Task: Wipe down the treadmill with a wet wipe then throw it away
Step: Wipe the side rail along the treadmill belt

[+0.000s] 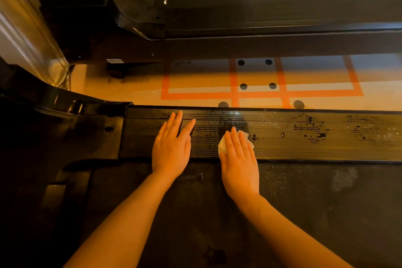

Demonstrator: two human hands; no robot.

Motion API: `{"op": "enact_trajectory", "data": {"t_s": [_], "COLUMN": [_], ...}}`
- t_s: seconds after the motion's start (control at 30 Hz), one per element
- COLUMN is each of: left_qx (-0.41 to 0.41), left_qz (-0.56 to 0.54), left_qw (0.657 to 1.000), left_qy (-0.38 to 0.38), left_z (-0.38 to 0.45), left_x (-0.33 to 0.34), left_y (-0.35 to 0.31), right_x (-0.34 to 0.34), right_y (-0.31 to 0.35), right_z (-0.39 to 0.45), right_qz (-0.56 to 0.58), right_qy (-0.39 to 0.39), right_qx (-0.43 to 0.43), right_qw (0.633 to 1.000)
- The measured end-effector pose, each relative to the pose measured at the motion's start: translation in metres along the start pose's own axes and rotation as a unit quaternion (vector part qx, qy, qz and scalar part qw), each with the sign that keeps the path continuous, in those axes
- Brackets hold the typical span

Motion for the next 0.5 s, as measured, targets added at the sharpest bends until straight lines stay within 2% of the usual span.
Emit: {"op": "enact_trajectory", "data": {"t_s": [0.17,0.5], "left_qx": [0.079,0.045], "left_qz": [0.009,0.0], "left_qw": [0.997,0.999], "left_qy": [0.018,0.024], "left_z": [0.007,0.014], "left_x": [0.007,0.015], "left_y": [-0.023,-0.036], "right_x": [-0.006,-0.019], "right_y": [-0.004,-0.02], "right_z": [0.018,0.049], "right_qz": [-0.006,-0.014], "right_qy": [-0.012,-0.012], "right_qx": [0.001,-0.012], "right_qw": [1.0,1.0]}}
Point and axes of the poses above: each hand's wrist, its own z-axis towards the middle knuckle, its own x-axis out of the palm, y = z × x, the point moved 4 cm from there along z, towards the middle knuckle, and after that the axes turned 8 degrees about -x, right-handed, at the moved point
